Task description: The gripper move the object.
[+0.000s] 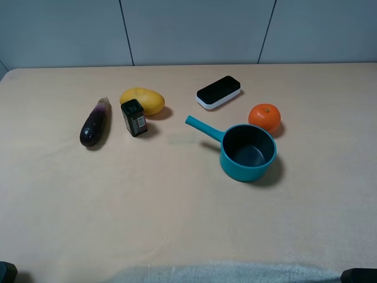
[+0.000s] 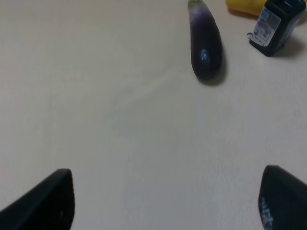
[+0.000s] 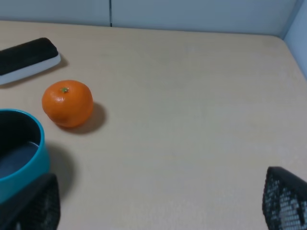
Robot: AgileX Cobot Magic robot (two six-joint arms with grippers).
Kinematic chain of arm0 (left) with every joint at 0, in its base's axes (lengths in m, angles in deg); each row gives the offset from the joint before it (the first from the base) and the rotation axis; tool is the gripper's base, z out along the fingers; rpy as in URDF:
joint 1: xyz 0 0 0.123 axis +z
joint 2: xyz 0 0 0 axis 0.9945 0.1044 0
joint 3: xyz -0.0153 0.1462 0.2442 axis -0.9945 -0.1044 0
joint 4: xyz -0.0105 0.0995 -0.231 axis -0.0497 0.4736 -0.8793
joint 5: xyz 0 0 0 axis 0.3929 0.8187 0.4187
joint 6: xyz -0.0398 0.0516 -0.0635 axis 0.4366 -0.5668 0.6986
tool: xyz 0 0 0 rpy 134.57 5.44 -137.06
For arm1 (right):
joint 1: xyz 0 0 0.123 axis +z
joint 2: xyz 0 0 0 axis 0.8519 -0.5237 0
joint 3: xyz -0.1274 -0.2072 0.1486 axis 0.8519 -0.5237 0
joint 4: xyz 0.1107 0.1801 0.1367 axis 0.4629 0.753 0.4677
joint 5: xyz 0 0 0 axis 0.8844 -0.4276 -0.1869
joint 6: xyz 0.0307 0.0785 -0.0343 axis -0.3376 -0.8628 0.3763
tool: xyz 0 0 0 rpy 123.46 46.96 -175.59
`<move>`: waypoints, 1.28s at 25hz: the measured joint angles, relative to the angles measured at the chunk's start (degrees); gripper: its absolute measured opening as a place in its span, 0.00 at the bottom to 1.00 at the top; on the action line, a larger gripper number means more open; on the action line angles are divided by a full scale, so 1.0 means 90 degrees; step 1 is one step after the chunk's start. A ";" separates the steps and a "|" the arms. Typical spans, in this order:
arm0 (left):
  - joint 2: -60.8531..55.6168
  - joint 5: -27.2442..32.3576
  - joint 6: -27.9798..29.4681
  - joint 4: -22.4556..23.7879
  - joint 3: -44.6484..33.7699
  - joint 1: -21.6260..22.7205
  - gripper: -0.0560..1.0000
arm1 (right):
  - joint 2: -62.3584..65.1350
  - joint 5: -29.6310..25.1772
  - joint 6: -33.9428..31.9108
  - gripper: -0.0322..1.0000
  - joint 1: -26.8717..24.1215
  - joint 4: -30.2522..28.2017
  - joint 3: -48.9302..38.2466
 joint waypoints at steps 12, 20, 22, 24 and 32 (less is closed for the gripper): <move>0.0000 0.0000 0.0000 0.0000 0.0000 0.0000 0.79 | 0.0000 0.0000 0.0000 0.65 0.0000 0.0000 0.0000; 0.0000 0.0000 0.0000 0.0000 0.0000 0.0000 0.79 | 0.0000 0.0000 0.0000 0.65 0.0000 0.0000 0.0000; 0.0000 0.0000 0.0000 0.0000 0.0000 0.0000 0.79 | 0.0000 0.0000 0.0000 0.65 0.0000 0.0000 0.0000; 0.0000 0.0000 0.0000 0.0000 0.0000 0.0000 0.79 | 0.0000 0.0006 0.0000 0.65 0.0000 0.0000 0.0000; 0.0000 0.0000 0.0000 0.0000 0.0000 0.0000 0.79 | 0.0000 0.0006 0.0000 0.65 0.0000 0.0000 0.0000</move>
